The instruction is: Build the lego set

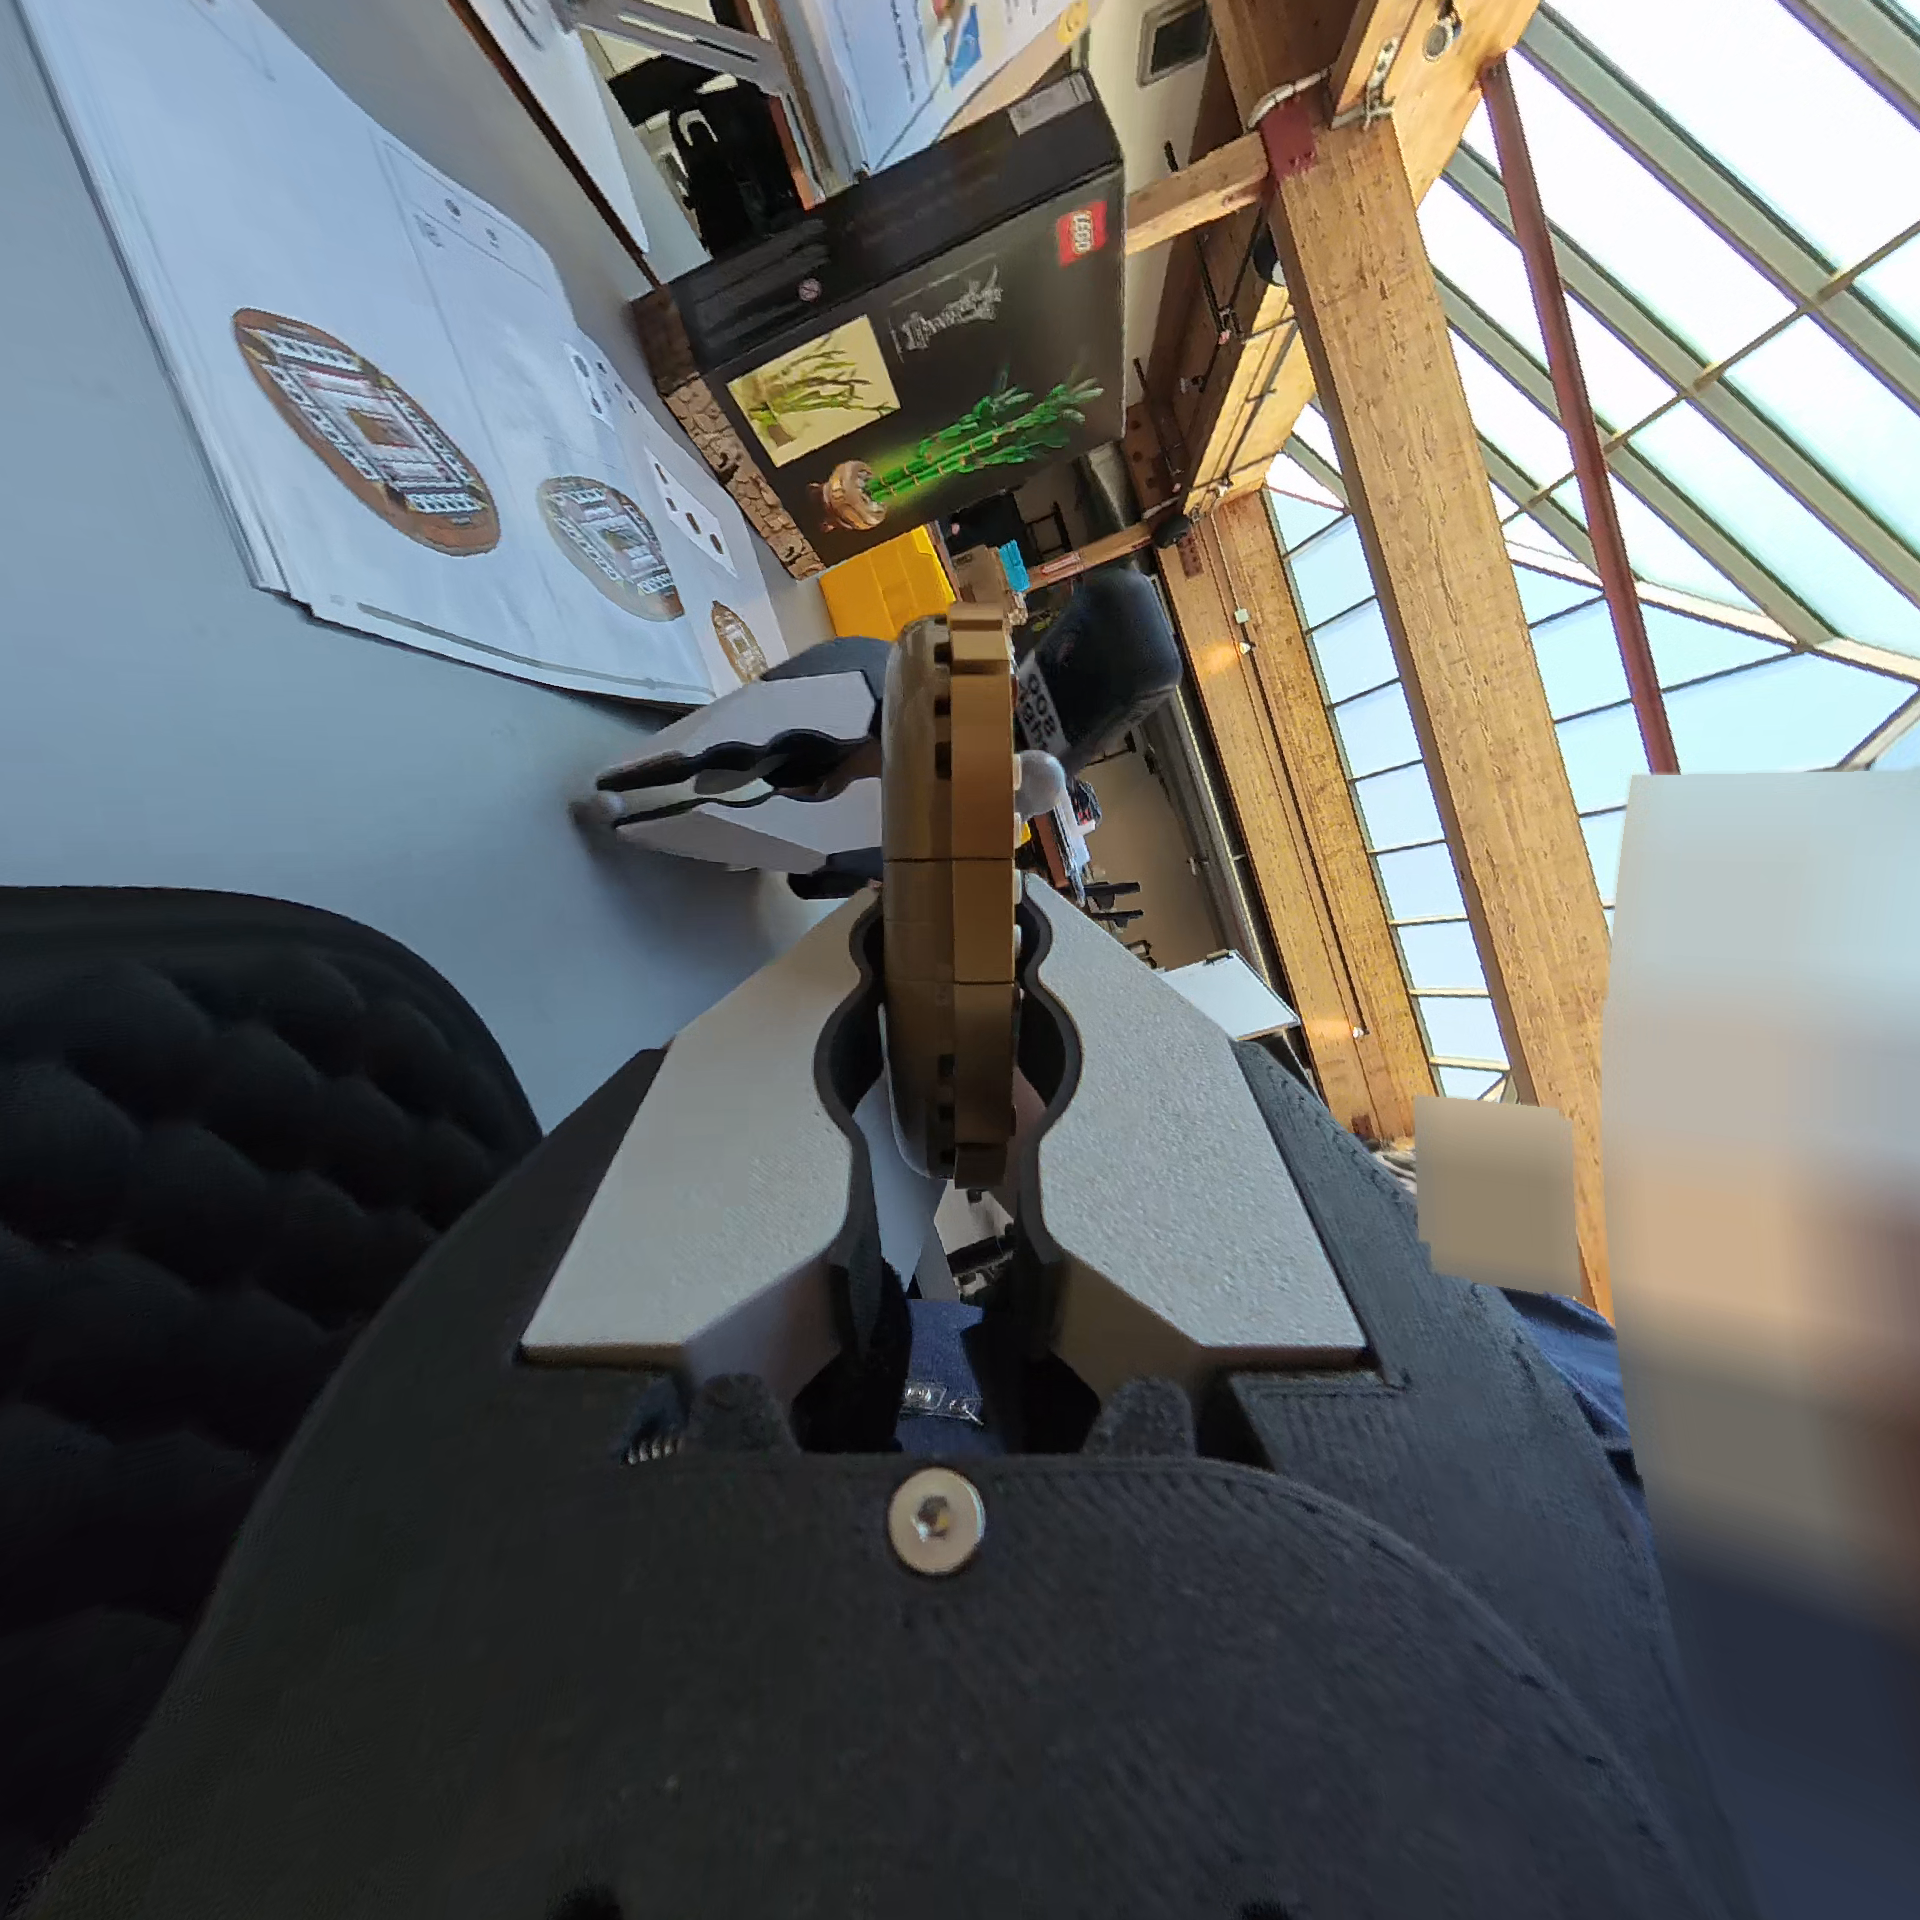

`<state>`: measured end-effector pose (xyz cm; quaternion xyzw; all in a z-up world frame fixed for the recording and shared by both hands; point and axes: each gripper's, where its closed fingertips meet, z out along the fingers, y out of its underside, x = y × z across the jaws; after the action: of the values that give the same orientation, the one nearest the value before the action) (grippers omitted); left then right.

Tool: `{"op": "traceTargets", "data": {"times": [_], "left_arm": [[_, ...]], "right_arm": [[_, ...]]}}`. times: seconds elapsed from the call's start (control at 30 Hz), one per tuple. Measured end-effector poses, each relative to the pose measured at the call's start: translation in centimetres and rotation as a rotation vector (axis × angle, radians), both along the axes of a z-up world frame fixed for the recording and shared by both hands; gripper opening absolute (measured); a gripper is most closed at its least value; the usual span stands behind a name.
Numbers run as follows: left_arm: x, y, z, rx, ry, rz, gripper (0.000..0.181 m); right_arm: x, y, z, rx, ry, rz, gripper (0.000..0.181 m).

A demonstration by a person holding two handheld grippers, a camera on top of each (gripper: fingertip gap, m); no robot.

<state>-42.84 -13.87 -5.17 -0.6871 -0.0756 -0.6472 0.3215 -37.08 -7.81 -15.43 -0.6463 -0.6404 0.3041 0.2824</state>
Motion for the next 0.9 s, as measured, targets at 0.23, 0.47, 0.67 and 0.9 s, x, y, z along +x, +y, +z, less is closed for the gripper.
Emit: {"op": "traceTargets", "data": {"times": [0.23,0.47,0.67,0.9], "left_arm": [[1.4,1.0,-1.3,-0.044,0.035,-0.014,0.020],[2.8,2.0,-1.1,-0.057,0.034,-0.039,0.020],[3.1,1.9,-1.1,-0.074,0.003,-0.040,0.020],[3.3,1.8,-1.2,-0.088,-0.037,-0.045,0.020]], "right_arm": [[-0.7,-4.4,11.5,0.057,0.339,-0.011,0.009],[-1.8,-7.0,10.6,0.203,0.150,0.092,0.009],[-2.0,-7.0,9.7,0.210,0.110,0.098,0.009],[-1.5,-6.9,9.6,0.223,0.075,0.104,0.009]]}}
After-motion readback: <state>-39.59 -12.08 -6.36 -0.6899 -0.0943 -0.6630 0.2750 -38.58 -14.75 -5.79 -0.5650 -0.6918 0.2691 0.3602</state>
